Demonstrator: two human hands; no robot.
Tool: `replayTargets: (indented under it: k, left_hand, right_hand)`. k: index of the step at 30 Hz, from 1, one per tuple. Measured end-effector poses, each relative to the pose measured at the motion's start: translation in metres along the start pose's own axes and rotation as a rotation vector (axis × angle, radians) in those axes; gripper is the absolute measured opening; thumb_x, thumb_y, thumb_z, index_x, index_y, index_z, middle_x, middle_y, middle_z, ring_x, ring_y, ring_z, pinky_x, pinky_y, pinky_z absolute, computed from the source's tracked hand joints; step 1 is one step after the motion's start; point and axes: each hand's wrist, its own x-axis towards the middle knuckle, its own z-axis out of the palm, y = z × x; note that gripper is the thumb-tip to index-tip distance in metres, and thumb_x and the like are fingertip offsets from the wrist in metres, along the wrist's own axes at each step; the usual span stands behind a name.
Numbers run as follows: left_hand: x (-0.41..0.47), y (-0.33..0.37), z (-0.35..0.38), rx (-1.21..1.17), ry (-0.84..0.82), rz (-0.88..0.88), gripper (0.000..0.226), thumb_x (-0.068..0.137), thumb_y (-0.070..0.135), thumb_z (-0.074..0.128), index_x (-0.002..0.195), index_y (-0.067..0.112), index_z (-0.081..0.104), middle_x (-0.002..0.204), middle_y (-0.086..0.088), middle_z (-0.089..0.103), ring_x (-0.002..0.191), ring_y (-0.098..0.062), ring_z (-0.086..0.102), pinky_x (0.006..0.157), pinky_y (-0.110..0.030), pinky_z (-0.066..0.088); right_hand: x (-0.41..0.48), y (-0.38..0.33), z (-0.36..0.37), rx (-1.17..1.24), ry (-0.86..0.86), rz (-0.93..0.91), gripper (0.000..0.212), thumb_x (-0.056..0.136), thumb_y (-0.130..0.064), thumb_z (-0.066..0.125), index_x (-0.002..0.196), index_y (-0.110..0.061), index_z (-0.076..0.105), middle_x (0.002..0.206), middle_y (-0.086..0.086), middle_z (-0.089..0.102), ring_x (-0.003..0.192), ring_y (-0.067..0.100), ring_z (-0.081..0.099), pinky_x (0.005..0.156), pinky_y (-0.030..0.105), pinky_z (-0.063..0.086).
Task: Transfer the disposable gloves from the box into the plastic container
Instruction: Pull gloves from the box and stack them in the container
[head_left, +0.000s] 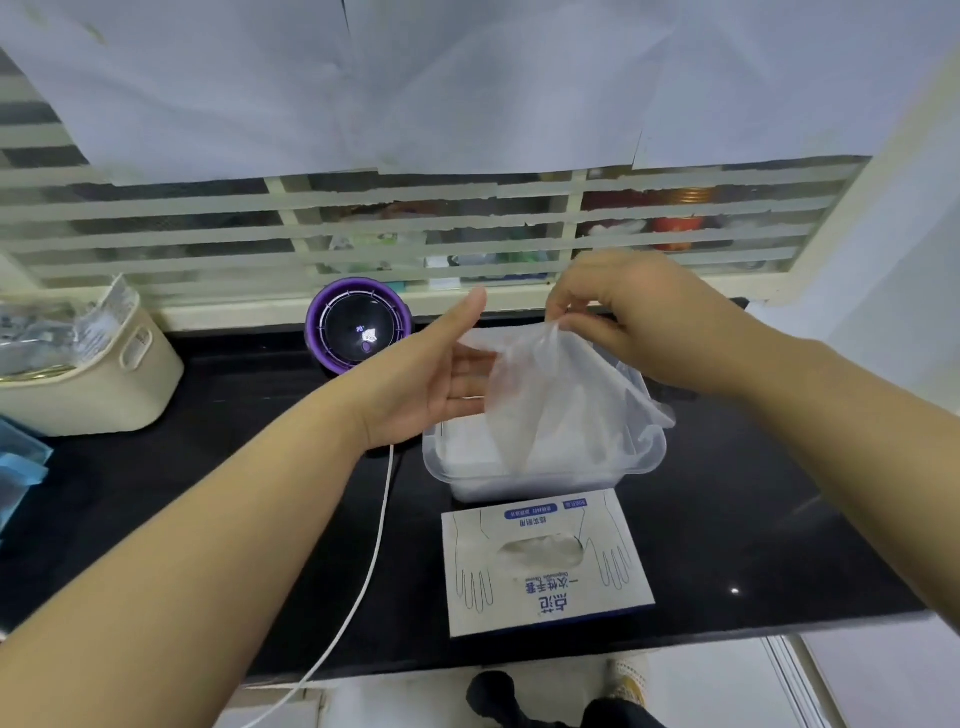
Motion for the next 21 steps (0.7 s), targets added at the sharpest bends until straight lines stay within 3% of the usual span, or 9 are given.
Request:
replayTargets:
  k: [2, 4, 5, 8, 12, 17, 21]
  left_hand:
    - [0.011, 0.004, 0.013, -0.079, 0.053, 0.027, 0.052, 0.089, 0.045, 0.062, 0.117, 0.001, 0.062, 0.113, -0.021, 0.064, 0.101, -0.027, 0.062, 0.101, -0.039, 0.047]
    - [0.023, 0.007, 0.022, -0.126, 0.137, 0.052, 0.019, 0.096, 0.021, 0.056, 0.098, 0.005, 0.064, 0.09, -0.01, 0.063, 0.079, -0.017, 0.062, 0.082, -0.033, 0.055]
    - [0.028, 0.007, 0.025, -0.155, 0.176, 0.06, 0.014, 0.096, 0.015, 0.054, 0.091, 0.006, 0.063, 0.081, -0.007, 0.062, 0.073, -0.016, 0.061, 0.075, -0.032, 0.056]
    - [0.04, -0.001, 0.026, -0.177, 0.323, 0.041, 0.011, 0.093, 0.008, 0.053, 0.086, 0.007, 0.061, 0.078, -0.007, 0.061, 0.072, -0.019, 0.061, 0.078, -0.038, 0.057]
    - [0.052, -0.025, 0.021, -0.19, 0.541, -0.079, 0.023, 0.093, 0.006, 0.047, 0.115, 0.003, 0.056, 0.107, -0.017, 0.064, 0.091, -0.029, 0.064, 0.078, -0.039, 0.056]
    - [0.053, -0.04, 0.017, -0.255, 0.609, -0.197, 0.026, 0.099, 0.005, 0.039, 0.123, 0.0, 0.049, 0.107, -0.017, 0.063, 0.087, -0.031, 0.068, 0.077, -0.042, 0.057]
    - [0.049, -0.041, 0.012, -0.185, 0.594, -0.177, 0.044, 0.098, 0.008, 0.044, 0.14, 0.012, 0.035, 0.121, -0.017, 0.053, 0.102, -0.031, 0.063, 0.077, -0.041, 0.057]
  right_hand:
    - [0.006, 0.006, 0.001, -0.066, -0.02, -0.065, 0.011, 0.092, -0.019, 0.058, 0.096, -0.017, 0.068, 0.093, -0.006, 0.061, 0.085, 0.014, 0.051, 0.072, 0.025, 0.036]
    - [0.011, 0.014, 0.003, -0.125, -0.03, -0.067, 0.015, 0.092, -0.019, 0.058, 0.103, -0.018, 0.068, 0.101, -0.003, 0.063, 0.093, 0.018, 0.054, 0.075, 0.028, 0.041]
    - [0.013, 0.019, 0.004, -0.147, -0.019, -0.042, 0.021, 0.092, -0.018, 0.057, 0.111, -0.02, 0.067, 0.108, -0.001, 0.064, 0.099, 0.019, 0.055, 0.08, 0.03, 0.043]
    - [0.017, 0.023, 0.011, -0.104, -0.014, 0.085, 0.037, 0.096, -0.021, 0.049, 0.133, -0.022, 0.053, 0.126, -0.001, 0.058, 0.114, 0.019, 0.049, 0.097, 0.032, 0.039]
    - [0.017, 0.021, 0.048, -0.074, -0.291, 0.193, 0.038, 0.1, -0.032, 0.039, 0.137, -0.024, 0.047, 0.136, -0.001, 0.05, 0.122, 0.019, 0.044, 0.104, 0.039, 0.038]
    - [0.013, 0.021, 0.102, 0.019, -0.528, 0.225, 0.055, 0.096, -0.048, 0.042, 0.146, -0.027, 0.031, 0.153, 0.002, 0.03, 0.139, 0.024, 0.028, 0.112, 0.042, 0.025]
    - [0.011, 0.032, 0.13, -0.047, -0.635, 0.15, 0.06, 0.093, -0.047, 0.05, 0.146, -0.03, 0.03, 0.156, 0.002, 0.023, 0.141, 0.025, 0.024, 0.114, 0.043, 0.022]
